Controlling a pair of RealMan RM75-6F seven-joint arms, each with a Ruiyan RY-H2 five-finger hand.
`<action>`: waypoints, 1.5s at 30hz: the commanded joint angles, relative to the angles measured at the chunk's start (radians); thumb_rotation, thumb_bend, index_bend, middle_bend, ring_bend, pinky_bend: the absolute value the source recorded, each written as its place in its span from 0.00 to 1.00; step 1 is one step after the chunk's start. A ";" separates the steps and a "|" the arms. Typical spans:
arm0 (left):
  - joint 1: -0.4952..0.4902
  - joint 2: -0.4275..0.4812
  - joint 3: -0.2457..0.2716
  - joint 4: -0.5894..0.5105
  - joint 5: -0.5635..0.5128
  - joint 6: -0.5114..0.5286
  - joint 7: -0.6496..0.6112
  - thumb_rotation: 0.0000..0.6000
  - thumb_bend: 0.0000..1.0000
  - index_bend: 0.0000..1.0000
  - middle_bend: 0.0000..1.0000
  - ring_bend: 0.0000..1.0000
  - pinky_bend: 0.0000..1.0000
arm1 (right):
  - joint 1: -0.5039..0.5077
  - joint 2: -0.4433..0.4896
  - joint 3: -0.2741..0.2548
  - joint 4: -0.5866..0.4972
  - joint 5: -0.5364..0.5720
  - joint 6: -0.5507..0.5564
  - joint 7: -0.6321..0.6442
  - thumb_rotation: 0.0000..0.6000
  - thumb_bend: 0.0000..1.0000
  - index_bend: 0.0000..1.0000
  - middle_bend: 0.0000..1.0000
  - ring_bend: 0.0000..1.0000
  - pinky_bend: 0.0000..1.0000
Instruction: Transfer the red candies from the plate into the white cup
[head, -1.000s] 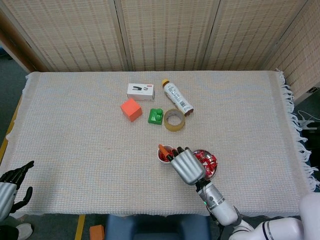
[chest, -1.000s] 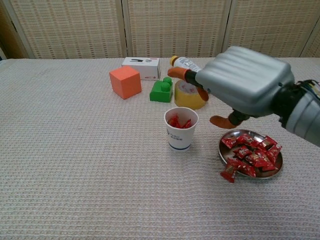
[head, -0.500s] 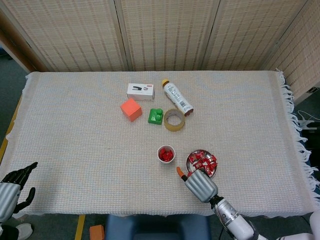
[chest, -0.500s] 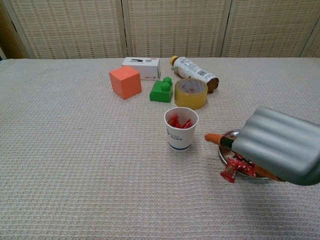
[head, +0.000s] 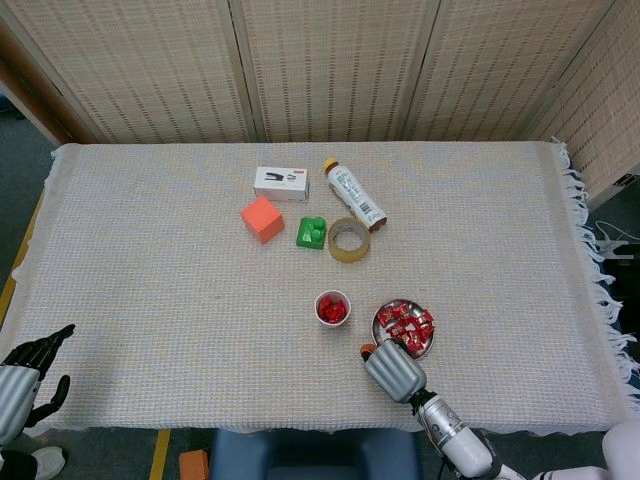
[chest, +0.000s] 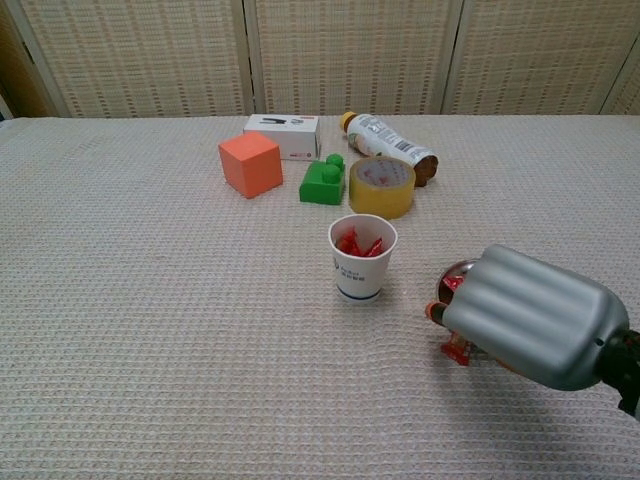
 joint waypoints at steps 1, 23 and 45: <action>0.000 0.000 -0.001 0.000 -0.002 -0.001 0.000 1.00 0.53 0.04 0.16 0.21 0.25 | -0.001 -0.012 0.011 0.014 -0.003 -0.006 -0.002 1.00 0.22 0.37 0.81 0.81 1.00; 0.004 0.008 -0.001 0.007 0.000 0.014 -0.035 1.00 0.53 0.02 0.16 0.21 0.26 | -0.008 -0.065 0.059 0.055 0.023 -0.046 -0.015 1.00 0.22 0.55 0.82 0.83 1.00; 0.002 -0.002 -0.008 -0.001 -0.016 0.003 -0.001 1.00 0.53 0.02 0.16 0.21 0.27 | 0.098 -0.014 0.333 -0.214 0.164 -0.033 0.120 1.00 0.22 0.55 0.82 0.83 1.00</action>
